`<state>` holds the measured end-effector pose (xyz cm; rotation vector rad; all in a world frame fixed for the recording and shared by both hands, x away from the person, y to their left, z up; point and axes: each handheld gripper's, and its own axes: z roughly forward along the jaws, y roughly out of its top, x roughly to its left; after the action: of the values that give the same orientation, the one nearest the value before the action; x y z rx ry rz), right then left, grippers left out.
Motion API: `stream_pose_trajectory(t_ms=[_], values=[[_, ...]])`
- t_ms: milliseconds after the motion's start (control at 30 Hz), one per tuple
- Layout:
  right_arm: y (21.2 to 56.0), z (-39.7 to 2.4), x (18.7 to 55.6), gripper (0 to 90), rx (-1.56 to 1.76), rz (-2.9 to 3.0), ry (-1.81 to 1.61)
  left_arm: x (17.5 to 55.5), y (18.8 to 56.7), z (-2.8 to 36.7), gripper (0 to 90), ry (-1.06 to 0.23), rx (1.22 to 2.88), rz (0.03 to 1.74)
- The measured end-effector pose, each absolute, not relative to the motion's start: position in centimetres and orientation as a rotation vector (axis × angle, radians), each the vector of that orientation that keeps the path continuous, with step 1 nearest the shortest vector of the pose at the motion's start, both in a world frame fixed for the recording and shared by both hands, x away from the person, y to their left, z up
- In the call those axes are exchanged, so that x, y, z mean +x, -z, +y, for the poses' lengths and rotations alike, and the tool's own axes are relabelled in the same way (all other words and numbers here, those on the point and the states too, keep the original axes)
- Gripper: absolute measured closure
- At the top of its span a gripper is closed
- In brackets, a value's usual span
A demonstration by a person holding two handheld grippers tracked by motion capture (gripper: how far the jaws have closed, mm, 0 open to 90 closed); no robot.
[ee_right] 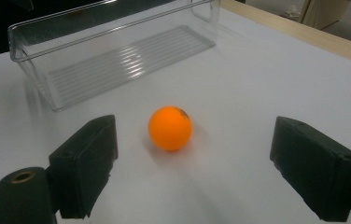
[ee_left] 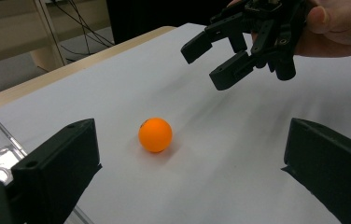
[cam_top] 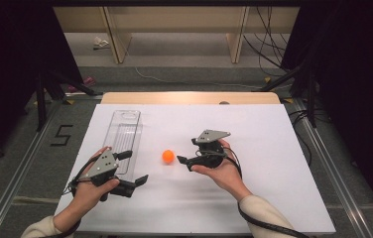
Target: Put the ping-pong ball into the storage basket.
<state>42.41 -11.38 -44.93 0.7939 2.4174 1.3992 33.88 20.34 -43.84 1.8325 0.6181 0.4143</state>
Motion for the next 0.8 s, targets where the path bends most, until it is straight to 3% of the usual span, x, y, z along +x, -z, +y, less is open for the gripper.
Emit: stream_pose_trajectory(t_ms=[800], values=[[46.1,-8.8,43.7,16.0,0.778,2.471,-1.375,33.9,43.8,20.4,3.0,-0.413,1.833,0.617]])
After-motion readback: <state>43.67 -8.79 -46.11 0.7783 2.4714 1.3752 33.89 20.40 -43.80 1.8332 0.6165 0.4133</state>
